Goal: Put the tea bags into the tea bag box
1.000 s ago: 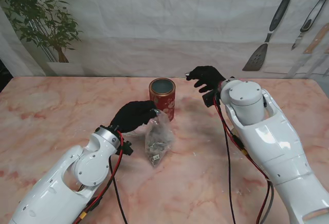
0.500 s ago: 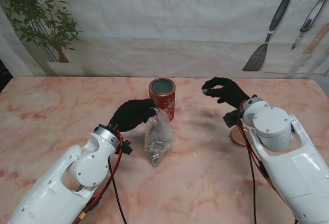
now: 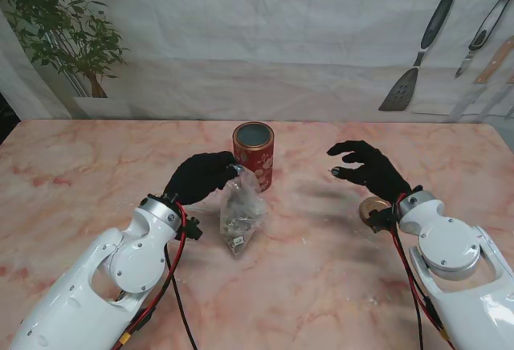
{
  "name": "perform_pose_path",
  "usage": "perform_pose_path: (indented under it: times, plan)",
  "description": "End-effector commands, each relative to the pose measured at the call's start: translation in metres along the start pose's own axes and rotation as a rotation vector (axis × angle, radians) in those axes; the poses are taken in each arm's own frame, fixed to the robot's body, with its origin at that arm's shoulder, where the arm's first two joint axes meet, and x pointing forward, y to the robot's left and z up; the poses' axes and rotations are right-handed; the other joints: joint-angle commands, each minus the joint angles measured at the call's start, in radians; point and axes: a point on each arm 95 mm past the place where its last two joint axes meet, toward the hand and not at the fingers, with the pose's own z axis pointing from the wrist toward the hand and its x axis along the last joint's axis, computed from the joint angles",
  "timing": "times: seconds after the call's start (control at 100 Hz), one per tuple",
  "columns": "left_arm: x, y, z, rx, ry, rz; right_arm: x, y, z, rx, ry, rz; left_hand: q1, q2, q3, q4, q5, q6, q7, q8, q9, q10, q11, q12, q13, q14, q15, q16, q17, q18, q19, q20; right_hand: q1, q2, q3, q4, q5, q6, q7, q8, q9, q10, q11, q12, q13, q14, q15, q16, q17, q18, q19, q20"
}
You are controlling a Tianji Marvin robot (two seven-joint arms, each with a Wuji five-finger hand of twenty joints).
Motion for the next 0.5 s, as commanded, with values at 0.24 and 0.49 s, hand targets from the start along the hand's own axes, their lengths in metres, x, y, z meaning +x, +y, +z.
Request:
perform_pose_path:
  times: [0.24, 0.49]
  plan:
    - [0.001, -0.008, -0.006, 0.009, -0.010, 0.016, -0.035, -0.023, -0.032, -0.060, 0.036, 0.037, 0.065, 0.048, 0.019, 0.024, 0.080, 0.202, 0.134, 0.034, 0.031, 0.043, 0.065, 0.038, 0.034, 0.091, 0.041, 0.016, -0.018, -0.209, 0.240, -0.010, -0.021, -0.054, -0.036, 0.022, -0.047, -0.021, -0.084, -0.019, -0.016, 0.016, -0.134, -0.084, -0.057, -0.101, -0.138, -0.074, -0.048, -0.162, -0.170, -0.002]
    - [-0.001, -0.010, -0.009, 0.016, -0.015, 0.021, -0.049, -0.037, -0.043, -0.075, 0.047, 0.052, 0.066, 0.047, 0.019, 0.024, 0.081, 0.203, 0.134, 0.035, 0.030, 0.046, 0.065, 0.039, 0.034, 0.091, 0.041, 0.016, -0.018, -0.209, 0.240, -0.010, -0.017, -0.075, -0.029, 0.022, -0.056, -0.016, -0.109, -0.020, -0.025, 0.020, -0.162, -0.093, -0.078, -0.115, -0.158, -0.085, -0.047, -0.200, -0.227, 0.025]
